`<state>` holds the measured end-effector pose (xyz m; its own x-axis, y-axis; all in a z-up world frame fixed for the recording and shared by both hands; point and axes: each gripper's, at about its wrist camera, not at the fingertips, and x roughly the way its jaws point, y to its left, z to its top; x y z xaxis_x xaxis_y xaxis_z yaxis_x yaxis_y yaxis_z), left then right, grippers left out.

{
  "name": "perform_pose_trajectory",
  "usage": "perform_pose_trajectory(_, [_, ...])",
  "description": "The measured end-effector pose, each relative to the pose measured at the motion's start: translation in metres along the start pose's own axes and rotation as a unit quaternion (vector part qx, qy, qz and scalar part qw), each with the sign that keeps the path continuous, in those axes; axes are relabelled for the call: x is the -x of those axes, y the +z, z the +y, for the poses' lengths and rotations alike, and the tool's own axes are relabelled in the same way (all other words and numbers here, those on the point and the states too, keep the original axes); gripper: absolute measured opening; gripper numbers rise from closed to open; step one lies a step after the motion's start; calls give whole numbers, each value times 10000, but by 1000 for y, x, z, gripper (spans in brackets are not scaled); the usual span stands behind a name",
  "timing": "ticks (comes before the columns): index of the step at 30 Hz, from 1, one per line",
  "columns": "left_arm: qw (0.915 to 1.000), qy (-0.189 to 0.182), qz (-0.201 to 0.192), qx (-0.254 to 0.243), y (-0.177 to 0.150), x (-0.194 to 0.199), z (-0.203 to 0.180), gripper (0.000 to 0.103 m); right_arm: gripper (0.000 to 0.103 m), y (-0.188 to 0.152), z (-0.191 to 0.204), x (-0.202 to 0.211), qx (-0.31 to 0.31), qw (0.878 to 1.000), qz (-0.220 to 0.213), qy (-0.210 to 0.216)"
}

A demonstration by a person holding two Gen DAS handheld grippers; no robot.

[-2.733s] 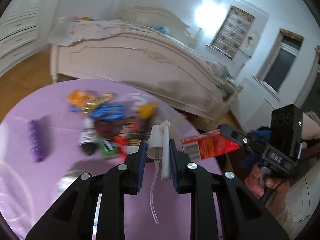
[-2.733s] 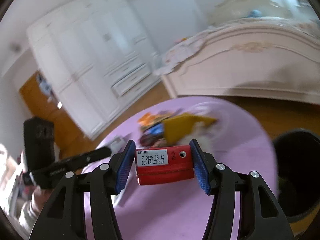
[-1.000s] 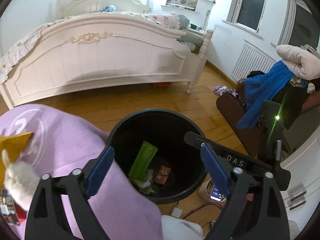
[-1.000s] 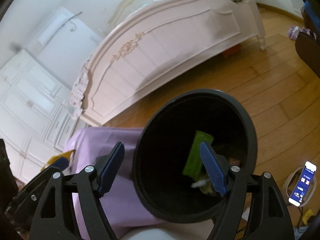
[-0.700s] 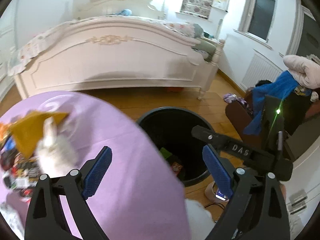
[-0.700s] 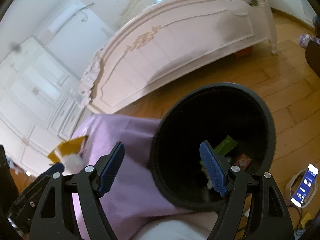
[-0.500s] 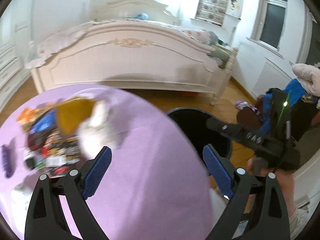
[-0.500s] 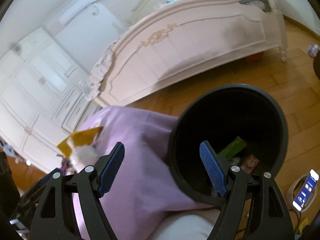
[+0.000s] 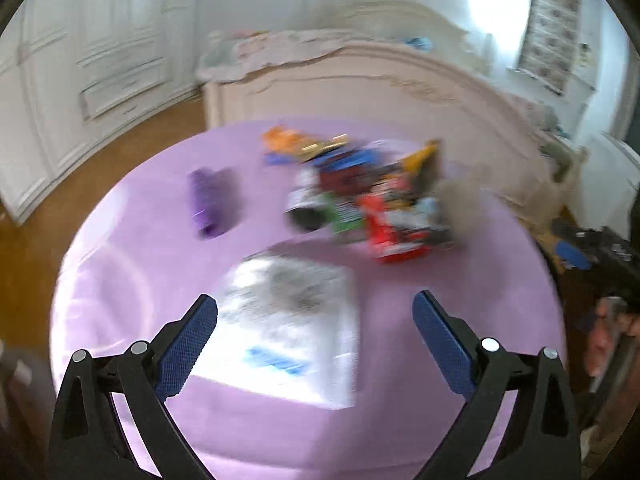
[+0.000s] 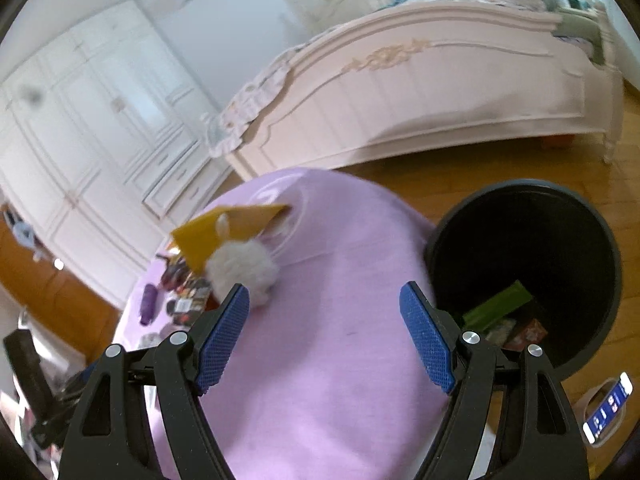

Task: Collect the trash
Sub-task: 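Grasp the white plastic mailer with the left tool while the right tool grasps the white pom-pom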

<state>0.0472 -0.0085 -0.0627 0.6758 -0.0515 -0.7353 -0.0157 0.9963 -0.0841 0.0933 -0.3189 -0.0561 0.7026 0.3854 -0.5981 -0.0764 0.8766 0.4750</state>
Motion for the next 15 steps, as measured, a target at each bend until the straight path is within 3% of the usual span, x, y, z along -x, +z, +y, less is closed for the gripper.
perform_pose_trajectory(5, [9996, 47, 286, 42, -10, -12, 26, 97, 77, -10, 35, -15, 305, 9993, 141, 163])
perform_pose_trajectory(15, [9971, 106, 645, -390, -18, -33, 3, 97, 77, -11, 45, -33, 444, 9979, 279, 378])
